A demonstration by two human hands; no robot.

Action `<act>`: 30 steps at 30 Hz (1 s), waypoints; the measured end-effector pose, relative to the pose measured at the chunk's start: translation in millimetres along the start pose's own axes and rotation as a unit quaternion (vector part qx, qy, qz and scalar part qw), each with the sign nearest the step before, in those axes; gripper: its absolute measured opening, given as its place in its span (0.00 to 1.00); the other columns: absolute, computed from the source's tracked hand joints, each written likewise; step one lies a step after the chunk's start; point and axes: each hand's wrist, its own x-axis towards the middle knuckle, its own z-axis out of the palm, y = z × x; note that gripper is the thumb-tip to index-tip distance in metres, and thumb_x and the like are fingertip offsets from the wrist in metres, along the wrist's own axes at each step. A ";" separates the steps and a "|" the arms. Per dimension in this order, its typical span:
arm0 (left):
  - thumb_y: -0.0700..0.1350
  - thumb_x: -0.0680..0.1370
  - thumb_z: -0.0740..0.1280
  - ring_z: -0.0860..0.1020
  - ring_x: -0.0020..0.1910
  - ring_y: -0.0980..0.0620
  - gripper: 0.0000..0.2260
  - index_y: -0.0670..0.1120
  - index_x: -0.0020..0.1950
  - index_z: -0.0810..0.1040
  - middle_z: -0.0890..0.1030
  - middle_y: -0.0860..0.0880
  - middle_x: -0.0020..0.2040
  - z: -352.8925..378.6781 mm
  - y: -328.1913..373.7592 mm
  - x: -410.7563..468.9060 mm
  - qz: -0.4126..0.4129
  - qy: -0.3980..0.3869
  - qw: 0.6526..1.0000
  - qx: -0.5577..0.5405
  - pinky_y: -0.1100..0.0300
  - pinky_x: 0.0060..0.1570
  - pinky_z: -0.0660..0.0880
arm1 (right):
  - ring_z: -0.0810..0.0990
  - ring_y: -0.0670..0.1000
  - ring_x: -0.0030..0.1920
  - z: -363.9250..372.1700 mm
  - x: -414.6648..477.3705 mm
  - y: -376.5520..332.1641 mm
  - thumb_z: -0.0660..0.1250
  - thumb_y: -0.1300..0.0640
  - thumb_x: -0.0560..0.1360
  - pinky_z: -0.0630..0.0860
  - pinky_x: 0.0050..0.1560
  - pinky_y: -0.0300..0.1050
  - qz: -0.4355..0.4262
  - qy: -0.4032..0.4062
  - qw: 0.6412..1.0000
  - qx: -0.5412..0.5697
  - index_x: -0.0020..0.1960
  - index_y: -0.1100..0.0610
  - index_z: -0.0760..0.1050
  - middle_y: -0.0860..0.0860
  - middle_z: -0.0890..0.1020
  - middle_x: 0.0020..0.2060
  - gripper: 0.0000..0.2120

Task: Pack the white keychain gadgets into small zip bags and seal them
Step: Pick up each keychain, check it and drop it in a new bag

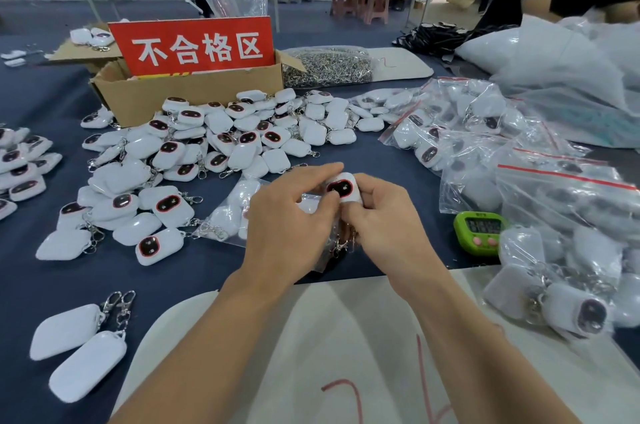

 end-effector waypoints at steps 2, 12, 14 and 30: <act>0.41 0.75 0.75 0.79 0.51 0.68 0.15 0.57 0.57 0.85 0.83 0.64 0.47 -0.5 -1.0 0.5 0.002 0.007 1.000 0.006 0.79 0.50 0.66 | 0.80 0.47 0.32 -1.3 1.7 0.4 0.66 0.58 0.74 0.76 0.35 0.43 -0.023 0.057 0.998 -0.014 0.50 0.45 0.84 0.47 0.85 0.34 0.12; 0.42 0.73 0.77 0.77 0.47 0.67 0.09 0.57 0.44 0.83 0.81 0.67 0.45 -0.1 -8.0 -0.9 -0.033 0.034 0.998 0.035 0.77 0.45 0.66 | 0.85 0.63 0.45 -6.2 4.8 2.4 0.74 0.67 0.73 0.83 0.49 0.61 -0.049 0.132 0.989 0.046 0.45 0.45 0.87 0.50 0.88 0.37 0.16; 0.42 0.73 0.76 0.77 0.47 0.66 0.09 0.57 0.44 0.83 0.82 0.65 0.44 -0.1 -8.1 -0.8 -0.026 0.033 0.999 0.035 0.77 0.46 0.66 | 0.86 0.61 0.45 -6.8 5.0 1.5 0.74 0.68 0.73 0.82 0.50 0.60 -0.050 0.130 0.989 0.045 0.45 0.46 0.88 0.49 0.88 0.38 0.16; 0.55 0.84 0.64 0.79 0.48 0.62 0.09 0.55 0.54 0.83 0.82 0.62 0.45 -0.4 -8.3 -0.1 0.052 0.002 0.999 0.011 0.73 0.46 0.68 | 0.73 0.51 0.28 -11.9 -0.7 -13.4 0.69 0.55 0.77 0.69 0.29 0.39 -0.017 0.041 0.991 0.124 0.42 0.56 0.86 0.57 0.82 0.31 0.10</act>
